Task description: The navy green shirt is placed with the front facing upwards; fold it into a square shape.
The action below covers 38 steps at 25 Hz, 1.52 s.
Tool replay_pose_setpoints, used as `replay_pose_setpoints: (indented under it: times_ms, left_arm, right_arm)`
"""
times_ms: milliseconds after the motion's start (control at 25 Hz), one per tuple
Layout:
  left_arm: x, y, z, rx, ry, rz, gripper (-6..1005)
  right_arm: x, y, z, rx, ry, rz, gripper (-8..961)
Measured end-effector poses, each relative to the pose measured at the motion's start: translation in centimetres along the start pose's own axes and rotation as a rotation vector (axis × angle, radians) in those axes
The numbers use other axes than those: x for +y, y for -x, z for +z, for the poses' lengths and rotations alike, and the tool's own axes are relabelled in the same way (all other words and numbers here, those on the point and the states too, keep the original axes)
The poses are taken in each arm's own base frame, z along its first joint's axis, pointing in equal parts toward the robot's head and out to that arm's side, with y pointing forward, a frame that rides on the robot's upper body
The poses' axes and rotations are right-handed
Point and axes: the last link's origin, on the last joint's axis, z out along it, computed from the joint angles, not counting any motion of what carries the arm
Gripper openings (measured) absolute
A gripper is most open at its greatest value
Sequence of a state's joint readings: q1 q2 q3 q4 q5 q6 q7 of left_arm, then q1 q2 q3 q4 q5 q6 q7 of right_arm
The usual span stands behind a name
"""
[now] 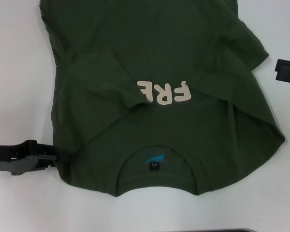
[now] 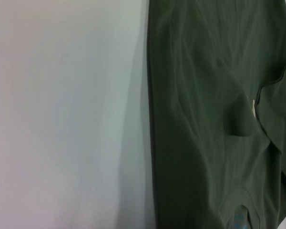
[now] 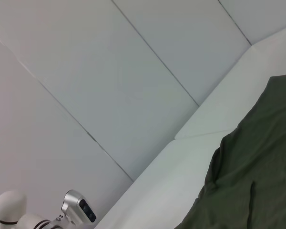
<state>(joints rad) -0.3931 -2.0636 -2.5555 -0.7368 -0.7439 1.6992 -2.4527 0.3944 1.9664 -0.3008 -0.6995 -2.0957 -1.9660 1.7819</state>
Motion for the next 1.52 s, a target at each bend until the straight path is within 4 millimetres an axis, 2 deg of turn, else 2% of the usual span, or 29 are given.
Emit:
replay_pose_setpoints:
  times_ms: [120, 400, 560, 880, 1080, 1200, 1520]
  left_arm:
    - [0.1, 0.0, -0.1, -0.004, 0.000, 0.003, 437]
    - [0.5, 0.2, -0.2, -0.037, 0.018, 0.011, 166]
    - [0.9, 0.4, -0.5, -0.064, 0.037, 0.027, 42]
    - [1.0, 0.1, -1.2, -0.067, 0.030, 0.038, 43]
    - [1.1, -0.3, -1.3, -0.052, 0.026, 0.046, 42]
    - [1.3, -0.6, -1.2, -0.052, 0.027, 0.053, 42]
    - [1.4, -0.9, -1.4, -0.044, 0.026, 0.009, 43]
  right_arm:
    - [0.0, 0.0, 0.0, -0.002, 0.000, 0.000, 925]
    - [-0.1, 0.1, 0.1, 0.014, -0.003, 0.005, 925]
    - [-0.4, 0.2, -0.5, 0.067, -0.030, 0.078, 925]
    - [-1.9, 0.5, -4.3, 0.231, -0.214, 0.315, 925]
    - [-2.2, 0.5, -5.6, 0.306, -0.282, 0.386, 925]
    - [-2.5, 0.3, -5.6, 0.332, -0.308, 0.411, 925]
    - [-3.3, -0.8, -4.0, 0.395, -0.332, 0.481, 925]
